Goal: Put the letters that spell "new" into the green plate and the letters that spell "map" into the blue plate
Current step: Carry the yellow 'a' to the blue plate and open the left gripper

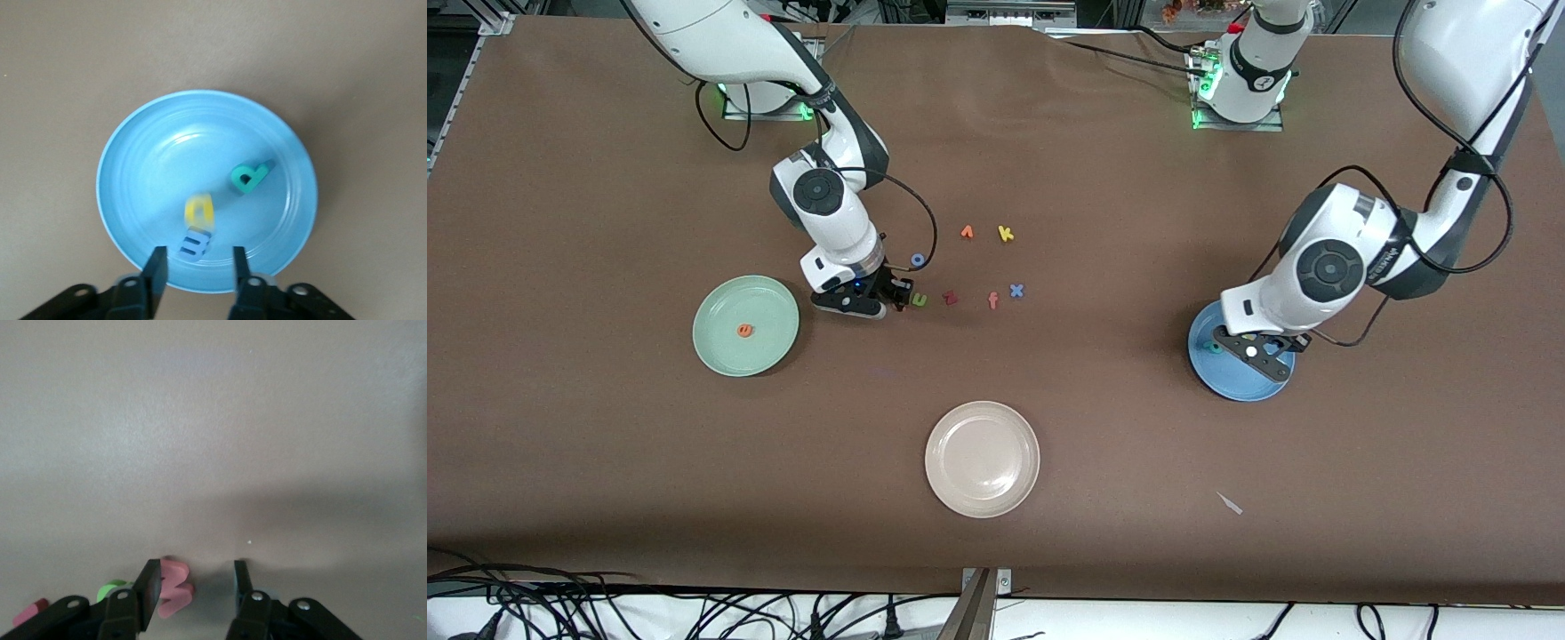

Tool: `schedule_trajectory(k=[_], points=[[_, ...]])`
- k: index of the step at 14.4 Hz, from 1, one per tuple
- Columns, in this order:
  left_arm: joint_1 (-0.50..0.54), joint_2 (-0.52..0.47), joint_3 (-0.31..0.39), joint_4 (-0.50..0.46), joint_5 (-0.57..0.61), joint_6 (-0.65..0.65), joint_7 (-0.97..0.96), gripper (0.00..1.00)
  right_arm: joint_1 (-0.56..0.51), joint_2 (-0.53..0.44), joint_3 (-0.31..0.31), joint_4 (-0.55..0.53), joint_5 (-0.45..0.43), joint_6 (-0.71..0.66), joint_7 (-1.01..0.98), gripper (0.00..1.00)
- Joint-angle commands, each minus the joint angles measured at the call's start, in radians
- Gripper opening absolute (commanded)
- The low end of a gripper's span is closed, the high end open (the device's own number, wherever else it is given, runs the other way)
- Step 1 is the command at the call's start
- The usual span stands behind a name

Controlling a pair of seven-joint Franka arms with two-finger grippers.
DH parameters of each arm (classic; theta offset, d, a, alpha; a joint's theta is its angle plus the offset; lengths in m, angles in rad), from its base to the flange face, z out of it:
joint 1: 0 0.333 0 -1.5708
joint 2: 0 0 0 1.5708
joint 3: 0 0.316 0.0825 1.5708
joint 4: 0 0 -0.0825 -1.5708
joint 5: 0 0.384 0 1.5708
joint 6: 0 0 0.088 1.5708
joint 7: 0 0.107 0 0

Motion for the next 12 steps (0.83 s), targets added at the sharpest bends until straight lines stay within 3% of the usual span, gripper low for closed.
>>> schedule_trajectory(k=[1, 5, 9, 12], points=[[-0.015, 0.003, -0.015, 0.021, 0.002, -0.006, 0.020, 1.00, 0.040, 0.034, -0.004, 0.012, 0.007, 0.010, 0.003, 0.53], [-0.020, -0.007, -0.020, 0.064, -0.001, -0.033, 0.014, 1.00, 0.049, 0.034, -0.004, 0.029, 0.007, 0.007, 0.011, 0.52], [-0.031, -0.003, -0.026, 0.207, 0.015, -0.150, 0.018, 1.00, 0.050, 0.015, -0.004, 0.029, 0.008, 0.003, -0.001, 0.52], [-0.026, -0.013, -0.031, 0.299, -0.001, -0.180, 0.017, 1.00, 0.053, -0.046, 0.000, 0.029, 0.010, -0.118, 0.031, 0.52]])
